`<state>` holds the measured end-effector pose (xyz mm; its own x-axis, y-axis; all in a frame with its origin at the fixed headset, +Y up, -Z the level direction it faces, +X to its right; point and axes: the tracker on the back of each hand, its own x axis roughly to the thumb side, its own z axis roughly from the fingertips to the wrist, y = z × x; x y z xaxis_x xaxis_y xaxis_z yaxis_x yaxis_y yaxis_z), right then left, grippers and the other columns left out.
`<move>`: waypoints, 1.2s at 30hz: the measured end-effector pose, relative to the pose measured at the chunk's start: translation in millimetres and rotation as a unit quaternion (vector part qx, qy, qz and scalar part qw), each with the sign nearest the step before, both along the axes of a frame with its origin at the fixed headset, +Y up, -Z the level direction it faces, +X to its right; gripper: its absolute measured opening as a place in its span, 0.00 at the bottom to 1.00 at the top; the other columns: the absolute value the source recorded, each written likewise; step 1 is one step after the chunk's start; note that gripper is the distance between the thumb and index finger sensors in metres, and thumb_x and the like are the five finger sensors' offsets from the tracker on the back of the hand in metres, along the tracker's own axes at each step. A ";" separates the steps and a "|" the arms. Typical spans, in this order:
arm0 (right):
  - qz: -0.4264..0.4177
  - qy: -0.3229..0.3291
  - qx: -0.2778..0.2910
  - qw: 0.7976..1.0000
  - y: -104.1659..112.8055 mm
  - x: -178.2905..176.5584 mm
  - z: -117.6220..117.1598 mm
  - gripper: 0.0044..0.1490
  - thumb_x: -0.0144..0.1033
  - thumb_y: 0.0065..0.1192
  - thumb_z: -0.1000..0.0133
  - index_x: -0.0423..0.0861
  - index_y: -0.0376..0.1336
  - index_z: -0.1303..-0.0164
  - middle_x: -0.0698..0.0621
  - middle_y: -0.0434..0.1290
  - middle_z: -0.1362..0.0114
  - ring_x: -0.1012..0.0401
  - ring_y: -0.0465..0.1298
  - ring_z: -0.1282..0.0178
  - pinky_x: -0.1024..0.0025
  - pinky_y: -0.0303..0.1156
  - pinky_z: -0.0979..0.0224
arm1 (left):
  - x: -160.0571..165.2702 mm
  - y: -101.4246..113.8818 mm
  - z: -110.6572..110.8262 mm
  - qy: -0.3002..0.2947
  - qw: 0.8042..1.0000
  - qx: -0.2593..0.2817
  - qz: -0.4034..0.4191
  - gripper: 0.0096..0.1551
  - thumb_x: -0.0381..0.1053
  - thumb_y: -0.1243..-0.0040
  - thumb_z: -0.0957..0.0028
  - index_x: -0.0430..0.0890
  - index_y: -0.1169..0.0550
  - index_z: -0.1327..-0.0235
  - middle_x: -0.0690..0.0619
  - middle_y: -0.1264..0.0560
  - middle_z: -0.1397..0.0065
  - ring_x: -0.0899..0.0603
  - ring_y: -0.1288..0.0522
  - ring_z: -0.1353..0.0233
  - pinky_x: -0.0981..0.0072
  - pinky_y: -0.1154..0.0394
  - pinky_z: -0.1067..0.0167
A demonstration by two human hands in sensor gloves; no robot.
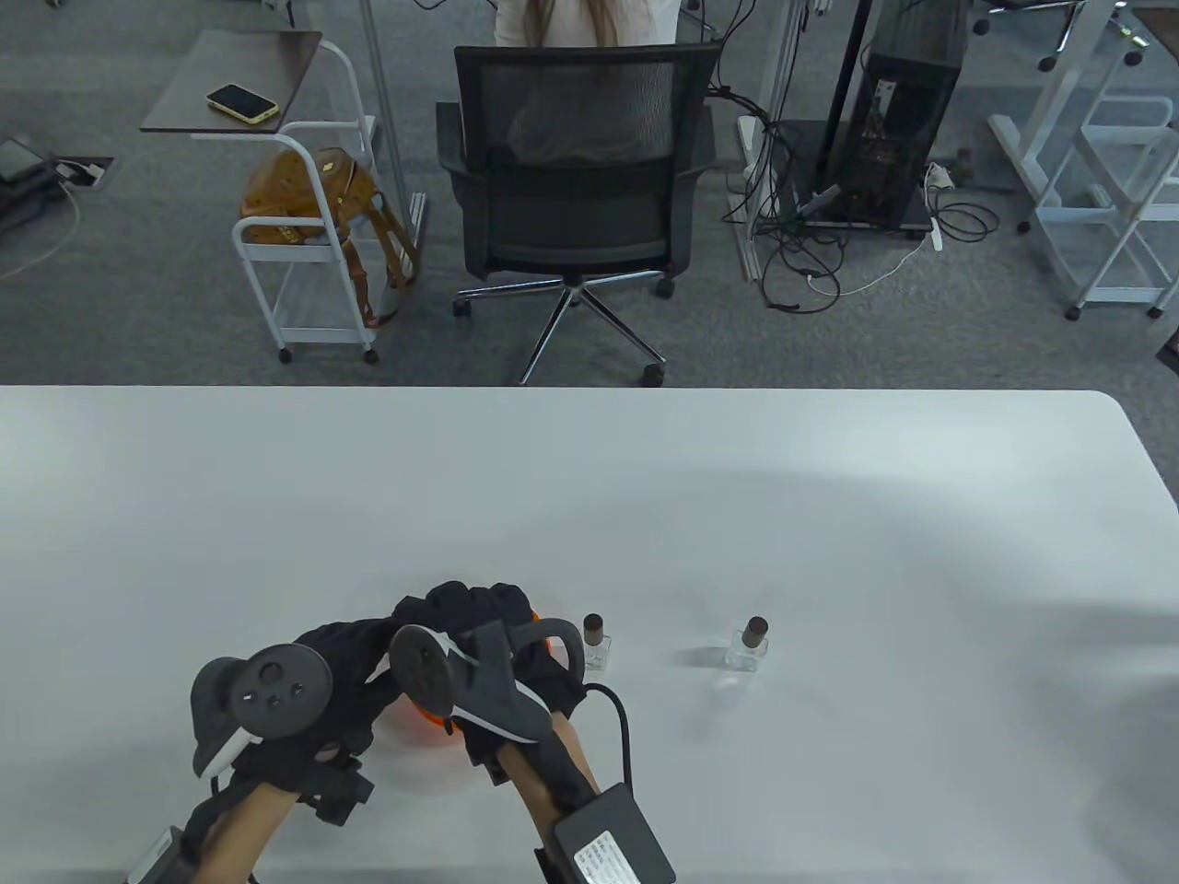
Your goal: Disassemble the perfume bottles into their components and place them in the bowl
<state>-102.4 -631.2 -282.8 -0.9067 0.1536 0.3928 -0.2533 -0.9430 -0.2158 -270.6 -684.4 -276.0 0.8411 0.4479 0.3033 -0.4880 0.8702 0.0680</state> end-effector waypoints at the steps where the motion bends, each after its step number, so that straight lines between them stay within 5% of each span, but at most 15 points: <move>1: -0.008 0.000 0.006 1.000 -1.1 1.3 0.3 0.30 0.55 0.69 0.61 0.61 0.72 0.47 0.59 0.81 0.41 0.66 0.86 0.50 0.52 0.75 0.30 | -0.1 -0.2 -0.6 0.002 1.000 0.000 -0.007 0.30 0.54 0.28 0.55 0.54 0.18 0.37 0.50 0.13 0.35 0.38 0.16 0.36 0.38 0.31 0.31; 6: -0.148 -0.029 0.080 0.985 9.8 28.2 4.0 0.32 0.57 0.67 0.60 0.61 0.70 0.45 0.59 0.81 0.42 0.66 0.85 0.52 0.51 0.75 0.31 | -4.5 5.1 -2.1 0.022 1.000 0.010 -0.007 0.30 0.54 0.28 0.55 0.52 0.18 0.36 0.49 0.14 0.34 0.38 0.16 0.36 0.38 0.31 0.31; 9: -0.182 -0.063 0.059 0.979 3.8 40.1 -1.6 0.35 0.53 0.71 0.60 0.58 0.67 0.41 0.56 0.78 0.37 0.65 0.84 0.52 0.50 0.75 0.32 | -12.3 9.8 -3.2 0.037 0.999 0.009 0.013 0.30 0.54 0.29 0.54 0.52 0.19 0.36 0.48 0.14 0.34 0.38 0.16 0.36 0.38 0.31 0.31; 13: -0.030 -0.086 0.050 0.995 -27.1 33.2 -13.9 0.32 0.51 0.73 0.60 0.59 0.69 0.43 0.56 0.79 0.38 0.65 0.85 0.52 0.50 0.75 0.32 | -26.4 13.7 -4.6 0.057 0.997 0.005 0.059 0.30 0.53 0.30 0.53 0.50 0.21 0.35 0.46 0.14 0.33 0.37 0.15 0.36 0.38 0.30 0.32; 17: 0.160 -0.077 0.014 0.984 -69.7 12.1 -23.5 0.32 0.51 0.73 0.60 0.62 0.70 0.43 0.59 0.79 0.36 0.65 0.84 0.47 0.48 0.73 0.29 | -35.0 12.8 -5.6 0.062 0.994 -0.003 0.088 0.30 0.52 0.31 0.52 0.49 0.22 0.34 0.45 0.14 0.33 0.36 0.15 0.37 0.37 0.30 0.32; 24: 0.254 -0.063 -0.037 0.964 -103.6 -2.4 -31.3 0.32 0.53 0.72 0.61 0.63 0.70 0.44 0.63 0.81 0.37 0.64 0.83 0.40 0.47 0.69 0.23 | -31.1 10.5 -5.2 0.048 0.994 -0.012 0.099 0.30 0.52 0.32 0.51 0.50 0.23 0.33 0.45 0.16 0.32 0.36 0.15 0.37 0.36 0.31 0.33; 31: 0.231 -0.058 -0.071 0.969 -99.9 1.1 -30.3 0.33 0.55 0.70 0.61 0.63 0.70 0.43 0.63 0.81 0.36 0.63 0.83 0.39 0.46 0.68 0.23 | -26.5 10.3 -5.2 0.036 0.997 -0.012 0.073 0.30 0.51 0.31 0.52 0.51 0.22 0.33 0.46 0.16 0.32 0.37 0.14 0.38 0.37 0.29 0.33; 36: 0.080 -0.067 -0.041 0.994 -59.8 26.8 -21.8 0.32 0.55 0.66 0.59 0.61 0.70 0.42 0.60 0.81 0.36 0.62 0.84 0.41 0.47 0.71 0.26 | -22.1 12.9 -2.8 0.030 0.999 0.001 0.025 0.31 0.50 0.28 0.54 0.53 0.22 0.34 0.47 0.16 0.33 0.39 0.13 0.40 0.38 0.29 0.33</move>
